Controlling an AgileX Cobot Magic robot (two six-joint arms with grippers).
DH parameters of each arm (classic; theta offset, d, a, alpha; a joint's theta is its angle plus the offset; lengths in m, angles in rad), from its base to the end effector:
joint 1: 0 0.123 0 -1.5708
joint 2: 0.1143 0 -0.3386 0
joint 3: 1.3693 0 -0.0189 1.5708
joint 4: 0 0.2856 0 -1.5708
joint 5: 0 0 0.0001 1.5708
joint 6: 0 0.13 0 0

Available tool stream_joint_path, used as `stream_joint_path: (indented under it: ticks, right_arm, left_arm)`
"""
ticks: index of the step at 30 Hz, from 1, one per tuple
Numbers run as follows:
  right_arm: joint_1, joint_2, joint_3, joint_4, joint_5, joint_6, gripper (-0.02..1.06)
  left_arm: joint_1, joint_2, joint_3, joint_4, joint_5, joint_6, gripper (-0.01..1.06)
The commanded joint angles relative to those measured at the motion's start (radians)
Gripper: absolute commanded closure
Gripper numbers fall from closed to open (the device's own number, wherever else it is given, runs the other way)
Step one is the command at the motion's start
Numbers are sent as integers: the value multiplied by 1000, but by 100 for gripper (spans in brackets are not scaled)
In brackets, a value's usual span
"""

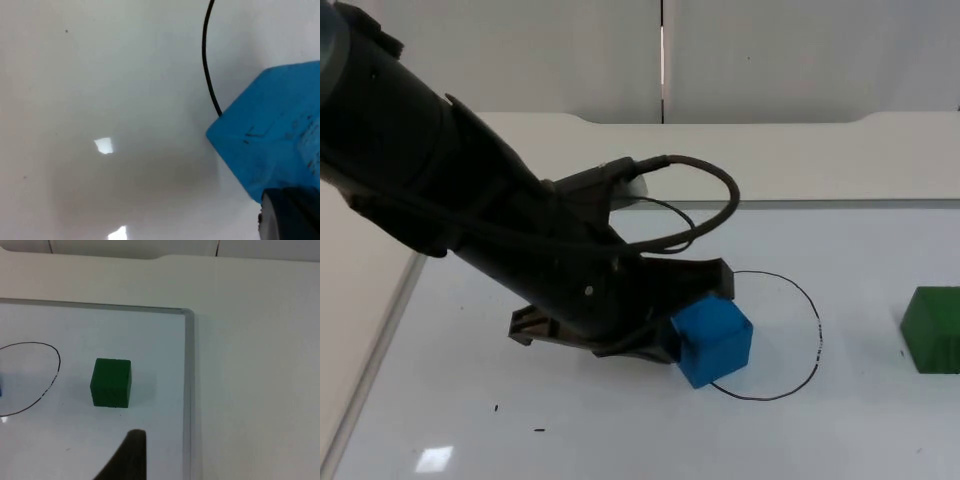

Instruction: Push the two cubes into the marked area.

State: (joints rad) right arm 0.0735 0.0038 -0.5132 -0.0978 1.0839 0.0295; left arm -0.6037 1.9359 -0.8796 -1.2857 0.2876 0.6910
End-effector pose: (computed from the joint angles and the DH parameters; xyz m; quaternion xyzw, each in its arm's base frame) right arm 0.0047 -0.0109 0.2785 -0.0161 0.8556 -0.0222 0.5168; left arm 0.3054 -0.2537 0.0901 0.0451 0.9570 -0.2522 0.1363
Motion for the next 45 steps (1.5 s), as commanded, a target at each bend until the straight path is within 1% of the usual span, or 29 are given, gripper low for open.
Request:
stream_joint_path:
  ticks: [1, 9, 12, 15, 29, 31, 39, 41, 45]
  right_arm:
    - [-8, -4, 0, -4, -6, 3, -1]
    - [-8, -4, 0, -4, -6, 3, -1]
    - [-8, -4, 0, -4, -6, 3, -1]
    - [-8, -4, 0, -4, -6, 3, -1]
    - [-8, -4, 0, -4, -6, 3, -1]
    - [-8, -4, 0, -4, -6, 3, -1]
    - [-8, -4, 0, -4, -6, 3, -1]
    - [-8, -4, 0, -4, -6, 3, -1]
    - [-8, -4, 0, -4, -6, 3, -1]
  left_arm:
    - [-5, 0, -4, -23, -15, 2, 105]
    - [-5, 10, -6, -35, -31, 2, 105]
    - [-5, 45, -31, -35, 17, 11, 105]
    - [-5, 50, -46, -30, 22, 11, 105]
    - [-7, 50, -62, -34, 22, 11, 105]
    - [-18, 50, -62, -34, 22, 11, 105]
    - [-25, 50, -62, -34, 0, 13, 105]
    - [-25, 50, -62, -22, -13, 15, 105]
    - [-23, 50, -62, 6, -13, 15, 105]
